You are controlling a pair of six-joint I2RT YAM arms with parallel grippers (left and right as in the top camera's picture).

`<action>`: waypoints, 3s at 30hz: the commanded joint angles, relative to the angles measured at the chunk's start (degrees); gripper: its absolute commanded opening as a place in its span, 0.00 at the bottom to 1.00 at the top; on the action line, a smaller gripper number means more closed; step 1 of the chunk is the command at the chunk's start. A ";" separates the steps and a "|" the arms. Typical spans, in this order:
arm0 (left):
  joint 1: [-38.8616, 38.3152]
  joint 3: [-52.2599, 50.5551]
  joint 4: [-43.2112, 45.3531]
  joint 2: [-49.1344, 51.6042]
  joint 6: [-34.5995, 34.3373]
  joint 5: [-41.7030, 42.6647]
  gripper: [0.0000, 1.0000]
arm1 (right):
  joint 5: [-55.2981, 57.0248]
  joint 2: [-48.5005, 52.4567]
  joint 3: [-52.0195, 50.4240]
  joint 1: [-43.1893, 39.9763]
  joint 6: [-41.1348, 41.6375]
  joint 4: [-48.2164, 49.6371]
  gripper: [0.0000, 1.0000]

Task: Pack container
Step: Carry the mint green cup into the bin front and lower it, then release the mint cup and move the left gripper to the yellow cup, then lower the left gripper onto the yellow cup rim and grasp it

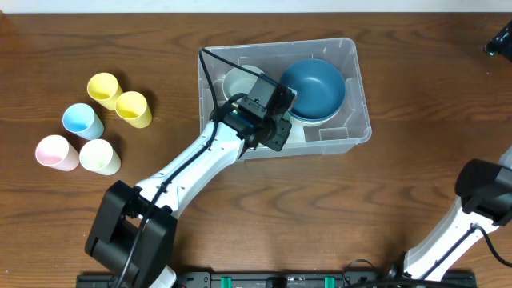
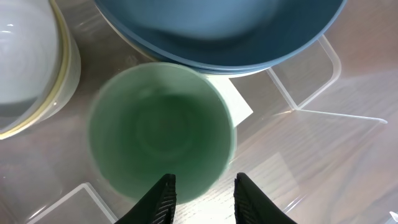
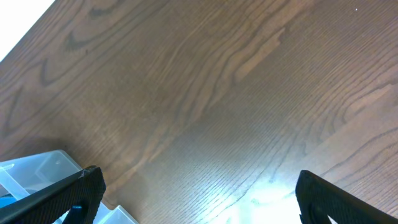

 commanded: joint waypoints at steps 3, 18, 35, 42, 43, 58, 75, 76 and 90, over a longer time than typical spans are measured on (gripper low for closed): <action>0.28 1.64 -0.37 -1.70 -0.09 -0.22 0.33 | 0.22 -0.07 0.33 -0.26 0.94 -0.15 0.99; 17.42 6.49 -16.79 -24.68 -0.07 -18.47 0.36 | 0.22 -0.07 0.33 -0.26 0.94 -0.15 0.99; 36.00 6.34 -17.03 -6.29 3.23 -12.66 0.35 | 0.20 -0.07 0.33 -0.26 0.94 -0.15 0.99; 36.63 6.34 -14.75 2.10 3.82 -14.45 0.35 | 0.22 -0.07 0.33 -0.26 0.94 -0.15 0.99; 37.03 6.32 -14.45 2.73 3.82 -14.99 0.35 | 0.22 -0.07 0.33 -0.26 0.94 -0.15 0.99; 42.75 6.21 -11.39 4.79 3.87 -14.78 0.26 | 0.22 -0.07 0.33 -0.26 0.94 -0.15 0.99; 42.62 6.21 -10.86 6.69 7.34 -10.34 0.27 | 0.22 -0.07 0.33 -0.26 0.94 -0.15 0.99; 42.62 6.23 -10.75 6.69 7.34 -10.25 0.27 | 0.20 -0.07 0.33 -0.26 0.94 -0.15 0.99; 42.62 7.15 -9.94 5.42 11.04 -10.21 0.27 | 0.22 -0.07 0.33 -0.22 0.94 -0.15 0.99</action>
